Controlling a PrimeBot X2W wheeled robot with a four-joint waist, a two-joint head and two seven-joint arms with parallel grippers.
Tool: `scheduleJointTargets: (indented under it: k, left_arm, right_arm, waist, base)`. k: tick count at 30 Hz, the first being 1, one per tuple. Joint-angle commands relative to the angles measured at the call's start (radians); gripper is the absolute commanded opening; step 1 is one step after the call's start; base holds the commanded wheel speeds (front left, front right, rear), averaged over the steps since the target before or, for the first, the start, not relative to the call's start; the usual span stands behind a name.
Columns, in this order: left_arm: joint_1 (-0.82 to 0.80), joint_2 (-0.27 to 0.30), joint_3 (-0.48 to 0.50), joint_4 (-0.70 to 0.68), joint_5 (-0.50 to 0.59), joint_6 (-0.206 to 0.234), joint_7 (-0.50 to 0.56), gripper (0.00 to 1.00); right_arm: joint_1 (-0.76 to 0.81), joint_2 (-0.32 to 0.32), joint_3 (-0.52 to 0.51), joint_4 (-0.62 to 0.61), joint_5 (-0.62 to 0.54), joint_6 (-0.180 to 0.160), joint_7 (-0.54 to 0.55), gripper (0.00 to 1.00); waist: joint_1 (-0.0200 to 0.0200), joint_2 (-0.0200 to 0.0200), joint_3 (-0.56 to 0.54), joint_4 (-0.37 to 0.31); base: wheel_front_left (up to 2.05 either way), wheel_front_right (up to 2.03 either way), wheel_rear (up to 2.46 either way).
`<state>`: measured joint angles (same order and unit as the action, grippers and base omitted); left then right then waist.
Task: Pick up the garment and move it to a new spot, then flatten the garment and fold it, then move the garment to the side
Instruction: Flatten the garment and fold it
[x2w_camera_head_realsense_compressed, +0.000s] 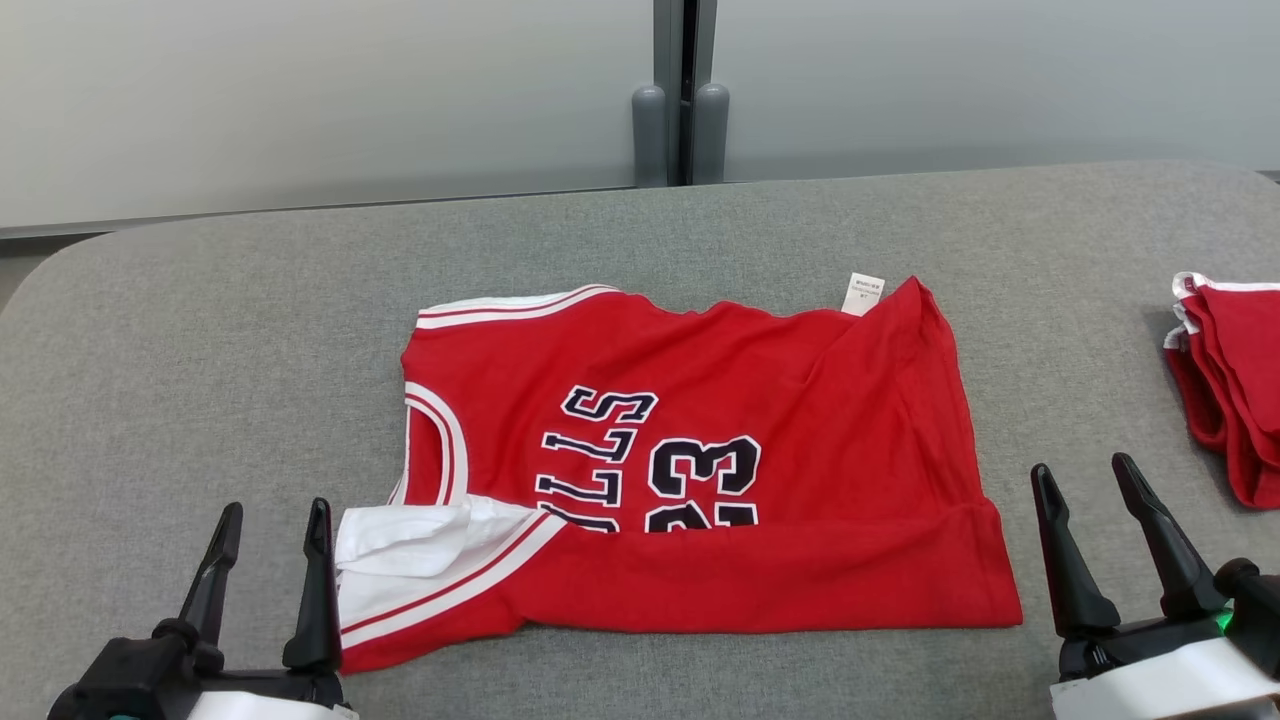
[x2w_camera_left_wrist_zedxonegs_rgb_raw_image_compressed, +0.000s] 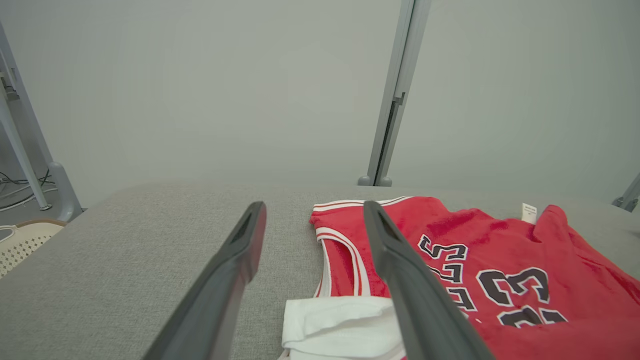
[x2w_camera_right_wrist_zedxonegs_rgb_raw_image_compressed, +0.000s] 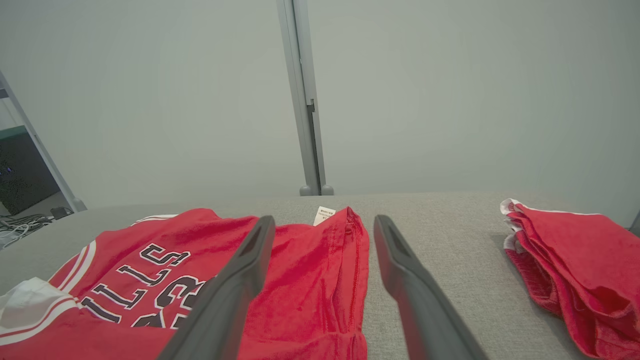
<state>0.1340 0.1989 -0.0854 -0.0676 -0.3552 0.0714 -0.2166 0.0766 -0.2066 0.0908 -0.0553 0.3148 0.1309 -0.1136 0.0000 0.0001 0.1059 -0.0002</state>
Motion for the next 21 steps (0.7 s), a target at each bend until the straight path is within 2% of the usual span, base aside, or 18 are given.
scheduleJointTargets:
  k: [1, 7, 10, 14, 20, 21]
  left_arm:
    - [-0.015, 0.004, -0.001, -0.003, 0.0, 0.002, 0.001, 1.0]
    - [-0.009, -0.01, -0.033, 0.086, -0.039, -0.025, 0.059, 1.0]
    - [-0.014, -0.03, -0.044, 0.192, -0.078, -0.054, 0.061, 1.0]
    - [-0.066, -0.055, -0.028, 0.385, -0.148, -0.119, 0.017, 1.0]
    - [-0.129, -0.062, -0.041, 0.537, -0.198, -0.164, 0.036, 1.0]
    - [-0.137, -0.061, -0.047, 0.557, -0.201, -0.168, 0.041, 0.71]
  right_arm:
    - [-0.002, 0.003, -0.002, 0.002, 0.0, 0.0, 0.001, 1.0]
    - [0.009, 0.009, 0.007, 0.063, 0.011, 0.0, 0.016, 1.0]
    - [0.014, 0.012, 0.019, 0.149, 0.023, 0.0, 0.017, 1.0]
    - [-0.028, 0.033, 0.031, 0.3, 0.082, 0.0, -0.004, 1.0]
    - [-0.092, 0.037, 0.067, 0.446, 0.1, 0.0, -0.02, 1.0]
    - [-0.103, 0.039, 0.071, 0.467, 0.106, 0.0, -0.018, 1.0]
  waist:
    - [0.0, -0.0001, 0.0, 0.001]
    - [0.0, -0.0001, 0.016, 0.007]
    - [0.0, -0.0001, 0.031, 0.006]
    - [0.0, -0.0001, 0.056, 0.004]
    - [0.0, -0.0001, 0.07, 0.006]
    - [0.0, -0.0001, 0.071, 0.006]
  base:
    - [0.0, 0.0, 0.0]
    - [0.0, 0.0, 0.0]
    - [0.0, 0.0, 0.0]
    - [0.0, 0.0, 0.0]
    - [0.0, 0.0, 0.0]
    - [0.0, 0.0, 0.0]
